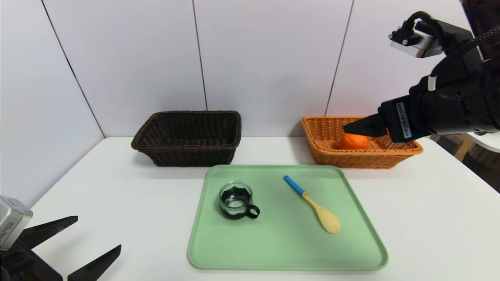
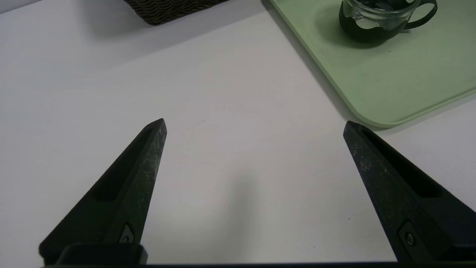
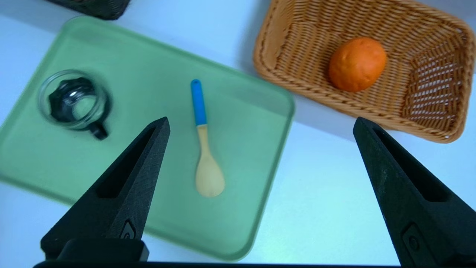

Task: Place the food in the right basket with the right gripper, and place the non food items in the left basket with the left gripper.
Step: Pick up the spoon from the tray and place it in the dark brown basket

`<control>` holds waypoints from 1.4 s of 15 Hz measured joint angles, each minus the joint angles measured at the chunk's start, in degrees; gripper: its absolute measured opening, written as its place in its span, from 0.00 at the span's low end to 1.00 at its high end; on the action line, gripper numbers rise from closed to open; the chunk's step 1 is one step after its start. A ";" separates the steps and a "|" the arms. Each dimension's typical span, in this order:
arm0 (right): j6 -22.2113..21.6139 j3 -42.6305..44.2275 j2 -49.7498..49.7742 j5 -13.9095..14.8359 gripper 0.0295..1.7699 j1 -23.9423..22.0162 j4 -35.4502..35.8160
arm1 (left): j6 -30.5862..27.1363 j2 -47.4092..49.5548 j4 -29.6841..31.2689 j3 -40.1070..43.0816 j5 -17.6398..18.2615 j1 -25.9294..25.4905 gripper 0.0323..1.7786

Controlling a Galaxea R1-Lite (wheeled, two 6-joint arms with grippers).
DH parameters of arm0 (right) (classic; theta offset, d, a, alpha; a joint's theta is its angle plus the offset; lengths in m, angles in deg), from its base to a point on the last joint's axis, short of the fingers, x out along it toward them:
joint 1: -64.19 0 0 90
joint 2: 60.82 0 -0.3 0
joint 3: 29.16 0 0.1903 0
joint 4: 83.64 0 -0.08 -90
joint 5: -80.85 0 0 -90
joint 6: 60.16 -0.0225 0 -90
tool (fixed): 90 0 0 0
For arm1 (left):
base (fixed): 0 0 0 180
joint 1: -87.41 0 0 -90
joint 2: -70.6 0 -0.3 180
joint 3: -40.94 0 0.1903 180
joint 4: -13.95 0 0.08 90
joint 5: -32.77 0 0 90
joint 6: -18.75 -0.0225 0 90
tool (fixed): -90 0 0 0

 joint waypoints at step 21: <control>-7.68 -6.70 -9.95 -0.43 0.96 9.84 -1.27 | -0.11 -0.06 -0.06 0.00 0.00 0.04 0.95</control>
